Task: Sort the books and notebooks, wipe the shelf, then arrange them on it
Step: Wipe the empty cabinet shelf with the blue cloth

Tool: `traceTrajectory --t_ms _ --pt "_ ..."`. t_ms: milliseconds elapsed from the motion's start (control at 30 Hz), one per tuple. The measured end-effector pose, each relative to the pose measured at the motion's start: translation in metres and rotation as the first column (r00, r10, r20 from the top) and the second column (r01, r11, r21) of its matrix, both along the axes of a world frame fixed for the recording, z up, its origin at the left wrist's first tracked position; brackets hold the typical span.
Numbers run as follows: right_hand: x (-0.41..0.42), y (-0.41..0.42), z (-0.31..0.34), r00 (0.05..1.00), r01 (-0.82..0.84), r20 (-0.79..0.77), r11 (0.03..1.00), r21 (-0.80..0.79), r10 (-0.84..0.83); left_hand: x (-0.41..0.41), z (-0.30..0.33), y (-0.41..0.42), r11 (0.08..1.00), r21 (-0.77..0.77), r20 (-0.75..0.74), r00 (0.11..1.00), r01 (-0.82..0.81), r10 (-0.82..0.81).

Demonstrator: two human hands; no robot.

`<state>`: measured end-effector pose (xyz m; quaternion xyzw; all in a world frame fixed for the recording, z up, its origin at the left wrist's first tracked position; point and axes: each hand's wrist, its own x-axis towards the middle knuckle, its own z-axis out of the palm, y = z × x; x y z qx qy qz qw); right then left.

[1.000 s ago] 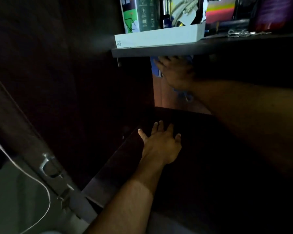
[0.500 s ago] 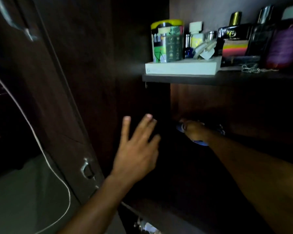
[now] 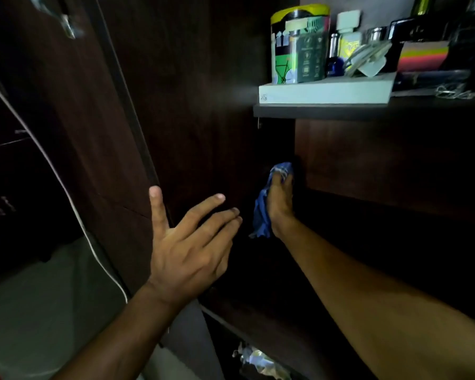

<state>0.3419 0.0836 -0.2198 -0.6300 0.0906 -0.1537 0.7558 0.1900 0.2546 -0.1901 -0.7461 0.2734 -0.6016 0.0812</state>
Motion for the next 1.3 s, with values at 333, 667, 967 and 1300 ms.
traceTrajectory --t_ms 333,667,967,1300 --pt "-0.059 0.056 -0.004 0.994 0.035 0.110 0.982 -0.185 -0.015 0.005 -0.008 0.001 0.994 -0.060 0.001 0.996 0.093 -0.093" --pt "-0.184 0.073 -0.004 0.927 -0.322 -0.138 0.929 0.181 0.348 -0.042 0.022 0.006 0.996 -0.006 -0.497 0.864 0.089 -0.080" --pt "-0.289 0.057 0.015 0.894 -0.403 -0.166 0.909 0.102 0.415 -0.128 0.043 0.011 0.880 -0.453 -0.855 0.351 -0.144 -0.383" --pt "-0.327 -0.010 0.138 0.906 -0.269 0.145 0.807 -0.525 0.397 -0.140 0.192 -0.006 0.838 -0.544 -0.824 0.163 0.040 -0.543"
